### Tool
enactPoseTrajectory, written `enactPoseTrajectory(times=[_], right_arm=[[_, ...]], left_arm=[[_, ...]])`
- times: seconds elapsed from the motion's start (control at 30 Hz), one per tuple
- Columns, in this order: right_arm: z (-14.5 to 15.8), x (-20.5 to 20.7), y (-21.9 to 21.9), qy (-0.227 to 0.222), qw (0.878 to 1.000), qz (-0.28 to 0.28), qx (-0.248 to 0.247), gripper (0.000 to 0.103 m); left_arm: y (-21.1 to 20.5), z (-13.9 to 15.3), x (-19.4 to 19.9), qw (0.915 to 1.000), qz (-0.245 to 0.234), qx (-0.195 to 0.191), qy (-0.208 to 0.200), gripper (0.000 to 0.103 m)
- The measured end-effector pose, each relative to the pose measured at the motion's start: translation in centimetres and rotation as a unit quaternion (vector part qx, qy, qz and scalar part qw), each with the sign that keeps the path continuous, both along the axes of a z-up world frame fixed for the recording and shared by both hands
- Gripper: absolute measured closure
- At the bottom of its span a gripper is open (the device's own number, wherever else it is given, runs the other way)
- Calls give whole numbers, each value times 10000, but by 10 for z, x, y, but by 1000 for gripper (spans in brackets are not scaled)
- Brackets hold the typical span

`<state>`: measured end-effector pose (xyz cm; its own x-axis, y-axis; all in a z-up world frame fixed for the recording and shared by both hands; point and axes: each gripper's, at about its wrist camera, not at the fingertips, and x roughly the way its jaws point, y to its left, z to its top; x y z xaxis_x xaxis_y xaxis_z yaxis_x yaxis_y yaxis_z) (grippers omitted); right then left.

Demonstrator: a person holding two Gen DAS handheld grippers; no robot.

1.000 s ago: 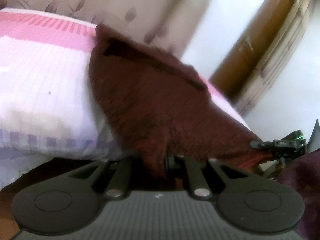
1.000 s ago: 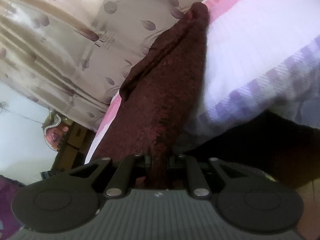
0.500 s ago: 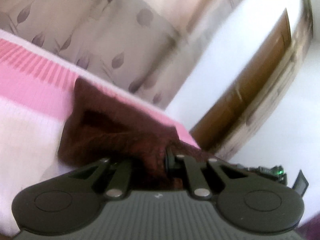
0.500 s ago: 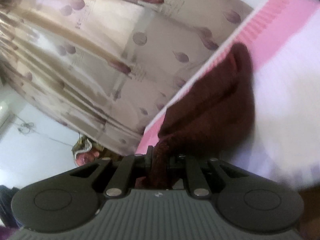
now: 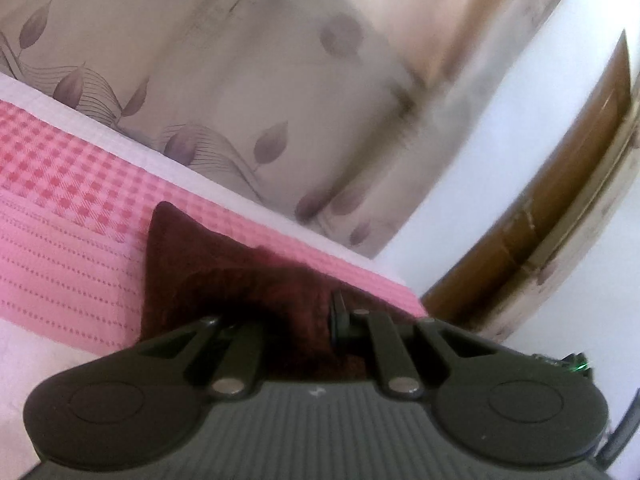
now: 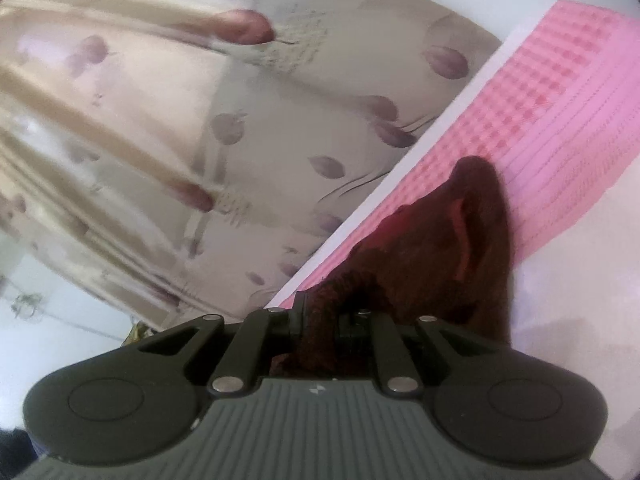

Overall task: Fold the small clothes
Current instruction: 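Fold the held sweater sides toward each other with both grippers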

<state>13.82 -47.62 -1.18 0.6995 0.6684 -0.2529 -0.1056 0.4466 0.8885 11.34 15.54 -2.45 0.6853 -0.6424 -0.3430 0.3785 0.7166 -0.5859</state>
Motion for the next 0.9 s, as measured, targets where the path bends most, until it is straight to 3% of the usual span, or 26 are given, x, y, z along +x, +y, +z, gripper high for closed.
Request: enactPoseTrajectory(times=[0.5,0.9], right_arm=[[-42,71,7,307,9992,-241,21,86],[-73,95,9,674,9963,-463,247,83]], left_arm=[[-5,-26,52,9986,403,-10,339,93],[-8,-36,74,9976,475,21,507,91]])
